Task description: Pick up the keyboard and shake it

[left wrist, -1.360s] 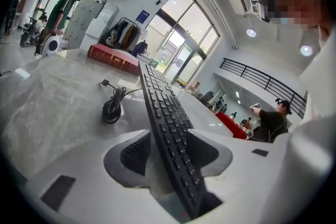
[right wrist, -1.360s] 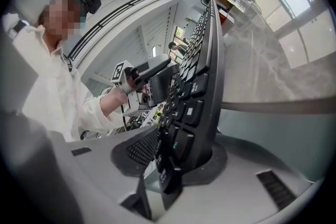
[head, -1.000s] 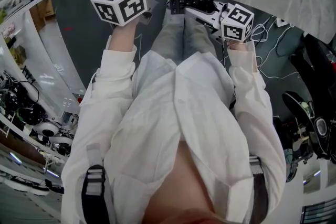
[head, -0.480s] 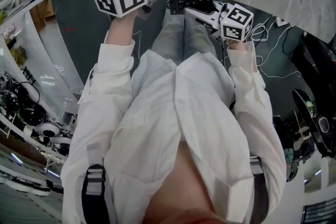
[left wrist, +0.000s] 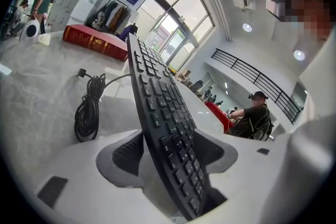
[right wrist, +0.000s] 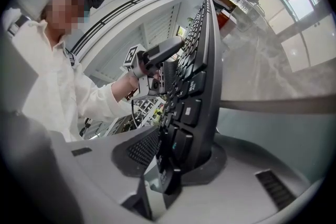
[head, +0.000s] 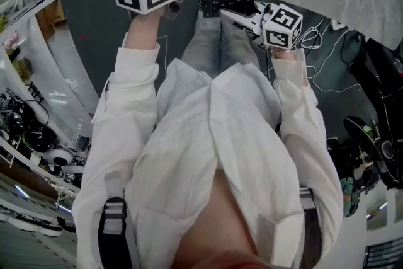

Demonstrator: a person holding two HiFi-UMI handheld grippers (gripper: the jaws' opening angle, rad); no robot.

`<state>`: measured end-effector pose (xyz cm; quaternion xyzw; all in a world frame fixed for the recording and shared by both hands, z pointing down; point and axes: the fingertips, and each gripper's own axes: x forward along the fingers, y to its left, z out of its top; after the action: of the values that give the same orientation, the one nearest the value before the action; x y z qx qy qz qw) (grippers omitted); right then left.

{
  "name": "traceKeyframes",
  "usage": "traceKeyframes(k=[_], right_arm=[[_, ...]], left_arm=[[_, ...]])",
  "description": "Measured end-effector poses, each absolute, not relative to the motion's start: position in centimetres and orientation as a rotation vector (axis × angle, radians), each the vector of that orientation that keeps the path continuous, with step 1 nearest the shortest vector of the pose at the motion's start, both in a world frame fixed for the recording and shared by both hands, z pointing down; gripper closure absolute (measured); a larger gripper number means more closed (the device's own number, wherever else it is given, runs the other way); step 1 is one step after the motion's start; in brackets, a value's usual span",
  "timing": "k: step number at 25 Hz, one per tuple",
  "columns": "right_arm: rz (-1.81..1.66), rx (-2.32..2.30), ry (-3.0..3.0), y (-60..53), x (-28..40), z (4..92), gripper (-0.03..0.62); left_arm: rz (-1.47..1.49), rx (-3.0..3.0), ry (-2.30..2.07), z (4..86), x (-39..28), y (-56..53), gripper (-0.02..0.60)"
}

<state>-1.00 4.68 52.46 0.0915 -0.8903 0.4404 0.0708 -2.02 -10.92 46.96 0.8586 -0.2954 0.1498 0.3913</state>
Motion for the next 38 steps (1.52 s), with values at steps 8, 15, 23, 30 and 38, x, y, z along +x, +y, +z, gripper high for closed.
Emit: traceKeyframes(k=[8,15,23,30,38], right_arm=[[1.319,0.248,-2.679,4.6,-1.0,52.5,0.456],[1.299,0.23,-2.669,4.6,-1.3,52.5,0.461],[1.303,0.234,-2.66,4.5,-1.2,52.6,0.462],[1.304,0.22,-2.641,4.7,-1.3,52.6,0.462],[1.273,0.203,-2.632,5.0,-1.3,52.9,0.463]], left_arm=[[0.352,2.167,-0.669,47.0,-1.5,-10.9,0.295],[0.353,2.169,-0.591,46.8,-1.3,-10.9,0.295],[0.317,2.147,-0.516,46.3,-1.3,-10.9,0.296],[0.256,2.118,-0.492,45.8,-1.3,-10.7,0.295],[0.125,2.038,-0.48,45.6,-1.4,-10.7,0.295]])
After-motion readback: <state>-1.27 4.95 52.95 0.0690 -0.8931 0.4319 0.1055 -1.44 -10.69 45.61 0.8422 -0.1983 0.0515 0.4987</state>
